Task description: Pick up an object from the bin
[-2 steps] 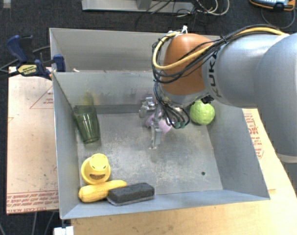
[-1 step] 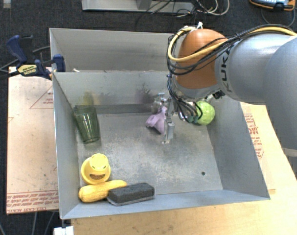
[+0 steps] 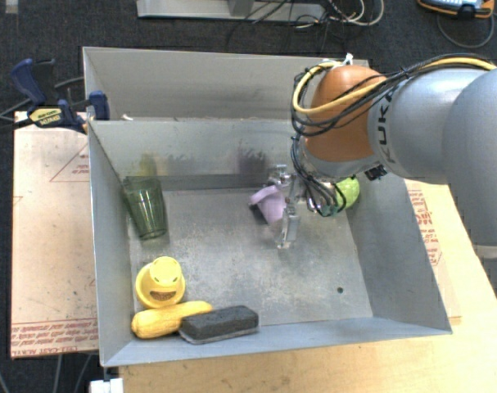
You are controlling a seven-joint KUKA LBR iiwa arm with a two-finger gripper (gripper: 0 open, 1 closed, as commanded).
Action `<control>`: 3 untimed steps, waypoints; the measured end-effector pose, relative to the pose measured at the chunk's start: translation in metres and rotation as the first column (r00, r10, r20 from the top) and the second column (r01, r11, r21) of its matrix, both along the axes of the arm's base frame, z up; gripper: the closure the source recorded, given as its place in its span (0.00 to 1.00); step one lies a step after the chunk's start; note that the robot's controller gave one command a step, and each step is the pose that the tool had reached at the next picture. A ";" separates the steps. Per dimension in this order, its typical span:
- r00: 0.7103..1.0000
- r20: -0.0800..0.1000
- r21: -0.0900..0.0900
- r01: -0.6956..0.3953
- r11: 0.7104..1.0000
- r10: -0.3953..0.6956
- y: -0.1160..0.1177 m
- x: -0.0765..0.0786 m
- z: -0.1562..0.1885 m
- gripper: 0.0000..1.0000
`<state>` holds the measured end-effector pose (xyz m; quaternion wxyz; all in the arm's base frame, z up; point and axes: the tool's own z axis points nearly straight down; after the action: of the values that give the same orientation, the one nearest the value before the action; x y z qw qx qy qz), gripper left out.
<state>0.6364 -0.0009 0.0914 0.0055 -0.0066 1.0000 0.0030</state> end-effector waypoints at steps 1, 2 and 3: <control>0.999 0.004 -0.002 0.051 0.999 -0.051 0.001 0.005 -0.010 0.00; 0.996 0.016 0.004 0.084 0.996 -0.084 0.004 0.016 -0.013 1.00; 0.996 0.016 0.003 0.084 0.996 -0.084 0.004 0.016 -0.013 1.00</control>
Offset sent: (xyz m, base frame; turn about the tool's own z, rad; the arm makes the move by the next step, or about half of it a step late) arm 0.0107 0.0031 -0.0214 0.0858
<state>0.6528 0.0028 0.0781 0.0138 0.0354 0.9993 0.0041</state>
